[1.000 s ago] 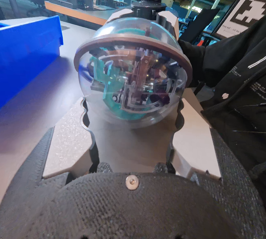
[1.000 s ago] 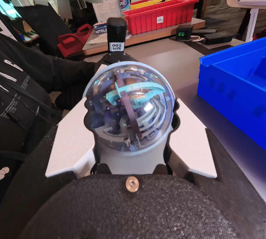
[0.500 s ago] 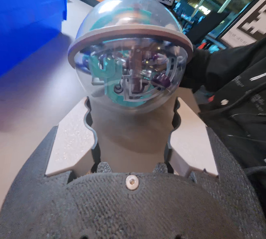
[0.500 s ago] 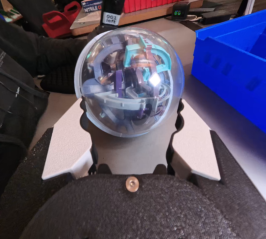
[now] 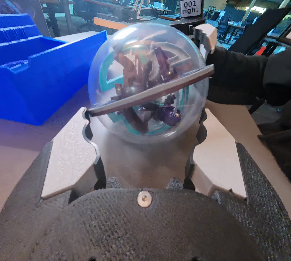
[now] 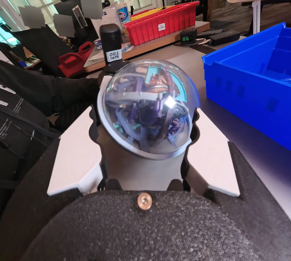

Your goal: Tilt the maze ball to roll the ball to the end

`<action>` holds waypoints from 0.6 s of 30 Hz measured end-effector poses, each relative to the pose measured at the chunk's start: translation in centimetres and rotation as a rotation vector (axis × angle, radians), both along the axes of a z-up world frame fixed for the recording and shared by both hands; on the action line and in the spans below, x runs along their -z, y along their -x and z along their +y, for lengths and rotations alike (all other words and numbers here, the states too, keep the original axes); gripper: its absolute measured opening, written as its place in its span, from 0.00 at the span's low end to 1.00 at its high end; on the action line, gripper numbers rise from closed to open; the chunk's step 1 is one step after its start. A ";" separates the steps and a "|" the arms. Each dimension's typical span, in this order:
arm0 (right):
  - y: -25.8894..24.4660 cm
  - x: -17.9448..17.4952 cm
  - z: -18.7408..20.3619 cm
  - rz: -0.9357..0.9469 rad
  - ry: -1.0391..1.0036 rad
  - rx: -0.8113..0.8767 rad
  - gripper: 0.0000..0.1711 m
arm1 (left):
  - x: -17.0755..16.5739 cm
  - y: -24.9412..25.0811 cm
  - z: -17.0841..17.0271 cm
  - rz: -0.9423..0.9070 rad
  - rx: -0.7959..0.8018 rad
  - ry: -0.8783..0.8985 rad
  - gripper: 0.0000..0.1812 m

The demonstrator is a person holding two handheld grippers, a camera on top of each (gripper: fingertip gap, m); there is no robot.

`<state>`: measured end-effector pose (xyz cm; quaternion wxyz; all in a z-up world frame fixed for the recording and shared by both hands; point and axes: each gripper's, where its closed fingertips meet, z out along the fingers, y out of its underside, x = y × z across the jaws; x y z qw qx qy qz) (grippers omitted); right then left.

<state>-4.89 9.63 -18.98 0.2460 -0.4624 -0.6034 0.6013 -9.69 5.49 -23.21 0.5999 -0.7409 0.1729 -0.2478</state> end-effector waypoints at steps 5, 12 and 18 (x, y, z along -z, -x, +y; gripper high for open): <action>-0.9 2.4 1.0 -0.008 -0.203 0.026 0.74 | 0.3 0.5 0.3 -0.098 -0.009 0.071 0.74; 0.2 1.9 -0.1 0.007 -0.212 0.058 0.73 | 1.9 -1.0 -0.3 -0.218 0.068 0.266 0.72; -0.5 2.1 0.2 -0.027 -0.089 0.047 0.72 | 1.7 -1.4 -0.7 -0.202 0.060 0.279 0.69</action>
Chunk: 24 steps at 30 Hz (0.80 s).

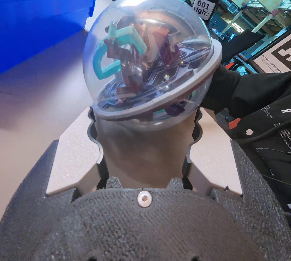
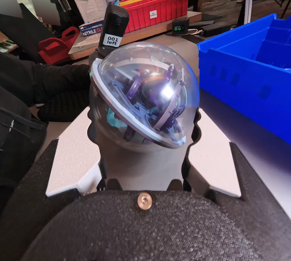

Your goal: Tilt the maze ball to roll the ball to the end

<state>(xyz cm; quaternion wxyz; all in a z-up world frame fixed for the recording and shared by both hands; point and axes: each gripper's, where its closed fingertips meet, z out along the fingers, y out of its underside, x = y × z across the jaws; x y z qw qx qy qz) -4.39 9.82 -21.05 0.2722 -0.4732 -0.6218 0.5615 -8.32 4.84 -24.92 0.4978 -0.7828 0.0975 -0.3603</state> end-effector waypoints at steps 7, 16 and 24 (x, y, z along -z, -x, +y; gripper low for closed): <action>-0.5 1.1 0.0 -0.005 0.087 -0.038 0.72 | -1.5 0.4 -0.2 0.139 -0.058 -0.154 0.66; -0.5 1.2 -0.3 0.035 0.016 -0.046 0.72 | -1.5 0.4 -0.4 0.243 -0.063 -0.229 0.65; -0.9 -1.6 -0.8 0.151 -0.093 -0.012 0.69 | 1.6 -0.9 -0.4 0.386 0.010 -0.128 0.63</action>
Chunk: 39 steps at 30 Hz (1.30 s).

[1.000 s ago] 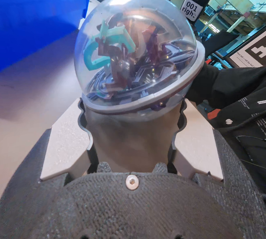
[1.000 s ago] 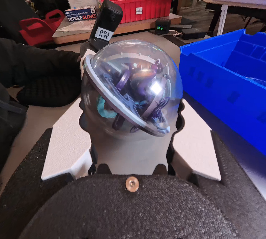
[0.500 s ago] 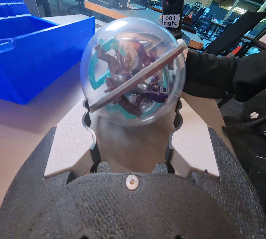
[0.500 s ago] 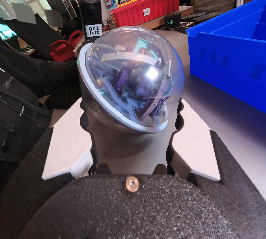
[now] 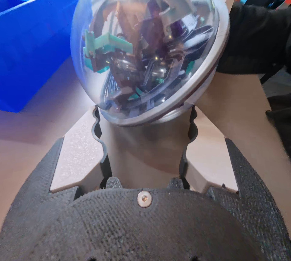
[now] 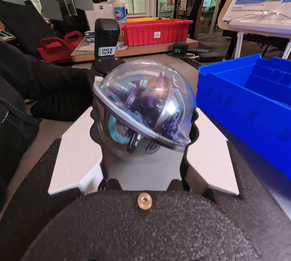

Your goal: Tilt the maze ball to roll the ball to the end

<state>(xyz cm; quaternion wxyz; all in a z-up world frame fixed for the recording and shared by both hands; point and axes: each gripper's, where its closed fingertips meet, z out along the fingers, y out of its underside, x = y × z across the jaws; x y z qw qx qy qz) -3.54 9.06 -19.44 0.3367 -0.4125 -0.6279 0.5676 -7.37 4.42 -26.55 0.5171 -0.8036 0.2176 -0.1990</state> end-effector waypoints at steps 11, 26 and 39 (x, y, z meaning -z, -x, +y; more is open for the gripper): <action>-0.1 0.0 0.4 -0.020 0.034 0.017 0.69 | -1.2 0.2 0.1 0.032 -0.018 -0.076 0.61; -0.1 3.3 -0.8 -0.166 0.125 -0.071 0.74 | -5.9 0.5 -1.0 -0.016 -0.022 -0.294 0.61; 0.2 2.4 -0.8 -0.072 -0.052 -0.003 0.74 | -4.6 1.0 -1.2 0.064 -0.007 -0.305 0.61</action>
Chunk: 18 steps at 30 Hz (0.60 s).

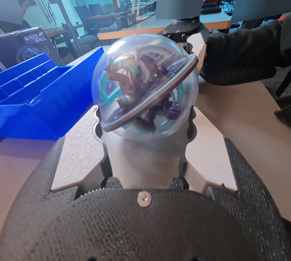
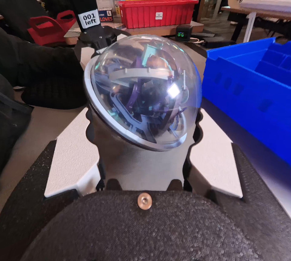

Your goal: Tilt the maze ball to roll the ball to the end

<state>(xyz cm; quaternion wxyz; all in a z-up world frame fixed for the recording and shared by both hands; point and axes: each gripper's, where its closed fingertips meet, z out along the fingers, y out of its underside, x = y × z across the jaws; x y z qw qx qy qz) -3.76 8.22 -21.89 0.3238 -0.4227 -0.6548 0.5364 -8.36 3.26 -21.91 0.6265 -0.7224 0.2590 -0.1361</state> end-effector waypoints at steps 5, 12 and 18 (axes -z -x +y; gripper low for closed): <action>-0.1 -1.6 0.0 0.066 -0.063 0.029 0.73 | 1.7 -0.1 0.4 0.036 -0.010 0.069 0.61; 0.4 -3.3 -0.5 0.075 -0.146 0.049 0.67 | 3.3 -0.4 0.6 0.075 -0.005 0.198 0.69; 2.6 -3.7 -1.3 0.067 -0.258 0.087 0.66 | -1.3 0.5 0.6 0.103 -0.044 0.005 0.76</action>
